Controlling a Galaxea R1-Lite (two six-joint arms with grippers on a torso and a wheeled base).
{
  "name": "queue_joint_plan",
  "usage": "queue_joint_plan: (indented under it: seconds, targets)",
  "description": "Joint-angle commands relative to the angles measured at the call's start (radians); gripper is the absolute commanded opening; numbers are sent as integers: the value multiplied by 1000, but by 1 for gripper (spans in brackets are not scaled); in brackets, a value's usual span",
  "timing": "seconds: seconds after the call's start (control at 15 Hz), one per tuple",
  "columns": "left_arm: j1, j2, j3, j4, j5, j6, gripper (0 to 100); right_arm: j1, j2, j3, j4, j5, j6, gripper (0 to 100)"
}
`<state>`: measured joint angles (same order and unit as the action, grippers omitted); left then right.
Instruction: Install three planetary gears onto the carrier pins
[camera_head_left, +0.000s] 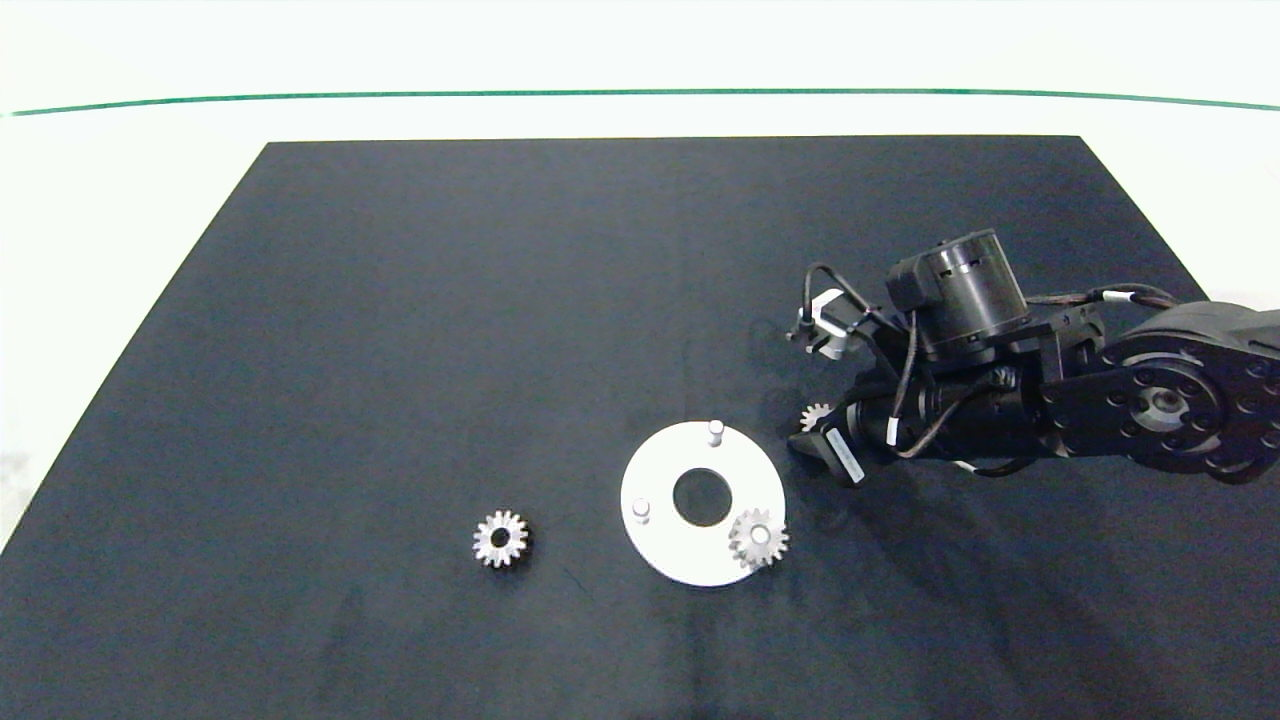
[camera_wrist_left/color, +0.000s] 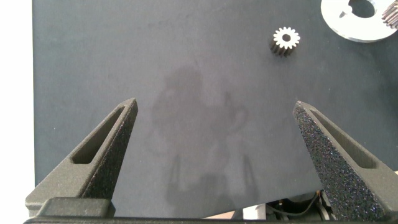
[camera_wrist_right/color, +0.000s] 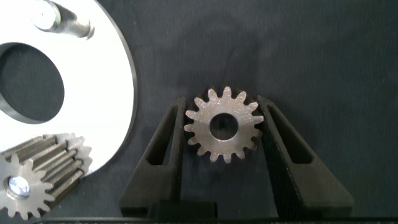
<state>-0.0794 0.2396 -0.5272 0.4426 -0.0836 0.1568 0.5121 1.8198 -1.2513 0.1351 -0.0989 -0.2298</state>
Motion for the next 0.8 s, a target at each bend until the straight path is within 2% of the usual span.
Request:
queue_joint_plan:
  seconds: [0.07, 0.47, 0.8]
  targets:
    - [0, 1, 0, 4, -1, 1, 100, 0, 4, 1, -9, -1, -2, 34]
    - [0, 0, 0, 4, -1, 1, 100, 2, -2, 4, -8, -4, -6, 22]
    - [1, 0, 1, 4, -1, 1, 100, 37, -74, -10, 12, -12, -16, 22]
